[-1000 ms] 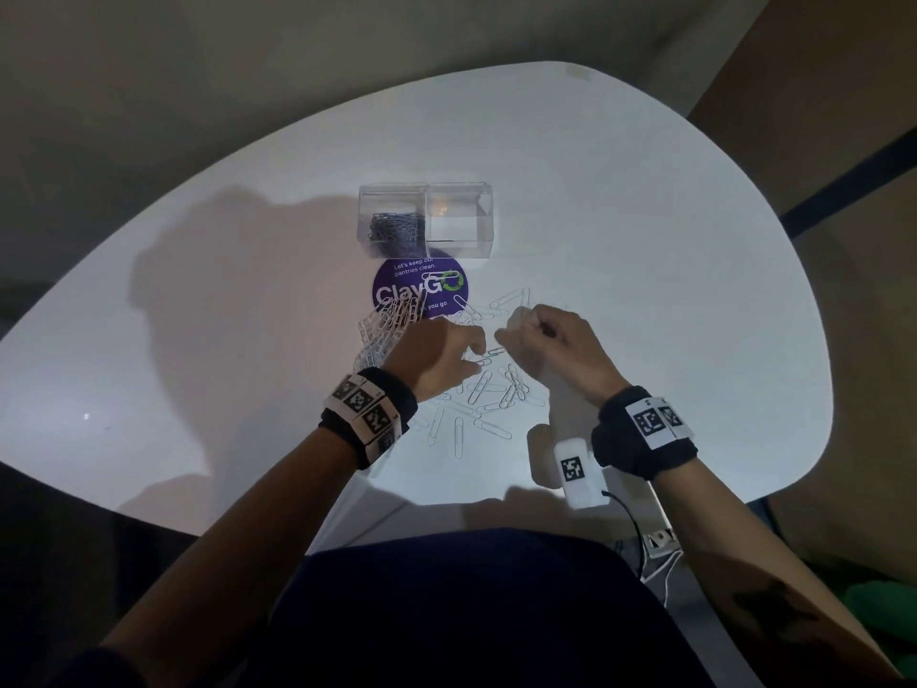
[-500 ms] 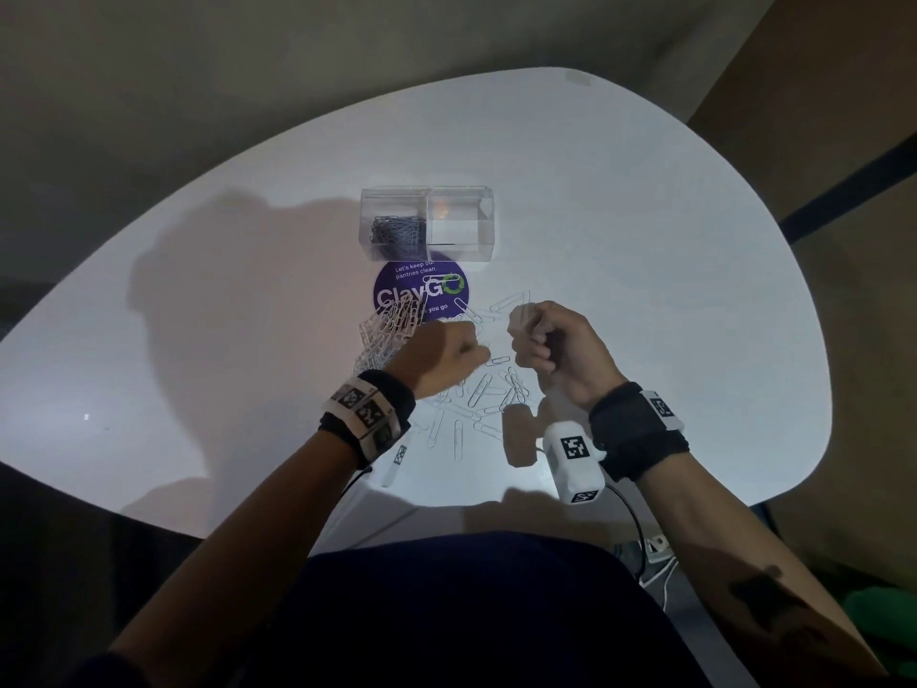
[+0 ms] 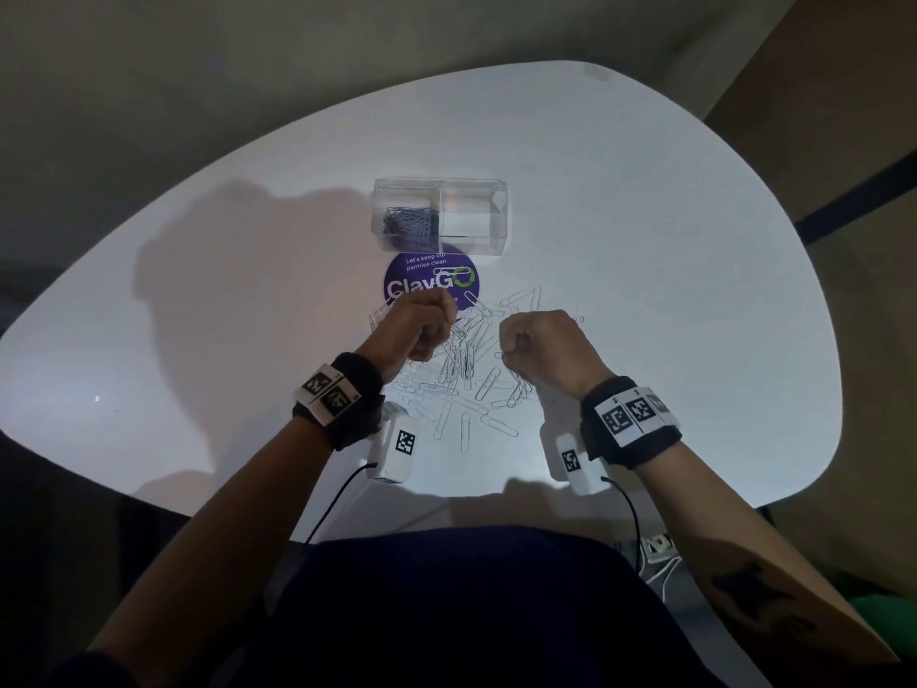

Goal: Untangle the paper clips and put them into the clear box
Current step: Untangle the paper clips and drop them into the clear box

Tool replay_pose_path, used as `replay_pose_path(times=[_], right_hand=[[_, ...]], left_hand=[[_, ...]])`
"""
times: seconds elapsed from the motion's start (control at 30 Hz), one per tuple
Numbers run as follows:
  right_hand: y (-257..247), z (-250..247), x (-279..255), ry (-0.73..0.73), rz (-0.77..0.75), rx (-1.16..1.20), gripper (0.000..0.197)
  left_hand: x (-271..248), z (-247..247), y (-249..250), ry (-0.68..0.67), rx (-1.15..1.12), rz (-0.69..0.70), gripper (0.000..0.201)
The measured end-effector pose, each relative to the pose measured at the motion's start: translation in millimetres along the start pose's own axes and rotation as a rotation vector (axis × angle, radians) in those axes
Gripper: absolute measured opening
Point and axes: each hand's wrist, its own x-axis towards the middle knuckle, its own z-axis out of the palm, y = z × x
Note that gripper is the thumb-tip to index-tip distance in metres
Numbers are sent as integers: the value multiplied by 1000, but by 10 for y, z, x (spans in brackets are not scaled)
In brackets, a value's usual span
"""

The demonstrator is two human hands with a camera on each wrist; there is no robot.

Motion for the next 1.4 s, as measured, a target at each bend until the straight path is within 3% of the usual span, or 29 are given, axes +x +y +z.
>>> replay_pose_path(times=[0.13,0.27,0.4,0.5,0.6,0.73,0.83,1.0,1.07,1.13,1.27,1.33,1.4], right_hand=[[-45,-17,46,-86,59,-47,18],[-147,-69,-42,52,187,422,39],[-282,-213,-88,-26,204,941,21],[-333,-210,-84,35,254,1138,29],[-361,-162,-92,43,218,1179,26],[-365,-140,-82,94,235,1156,37],[-378,-104,-59,96,269,1199,25],[-336,-36,-32,48,267,1139,30],[-310,20,-16,69,242,1018,21],[-275,105,-7,89,167,743,13],[-291,237,-11,69,130,117,33],[-316,292,-11,58,124,-39,40],[-317,317,-5,32,116,-88,33]], left_hand=[[-24,-22,-34,34,8,-36,17],[24,-135,-118,156,54,-62,40],[38,-161,-205,259,561,152,34],[6,-97,-192,262,1025,256,14],[1,-74,-226,199,1286,362,18],[36,-50,-241,120,1363,471,10],[43,-49,-236,53,1433,519,11],[44,-79,-272,7,1500,554,14],[33,-119,-301,9,1412,548,11],[9,-158,-272,17,1159,454,13],[-11,-137,-173,42,766,266,20],[-6,-115,-114,75,518,145,18],[-7,-121,-77,64,315,64,16]])
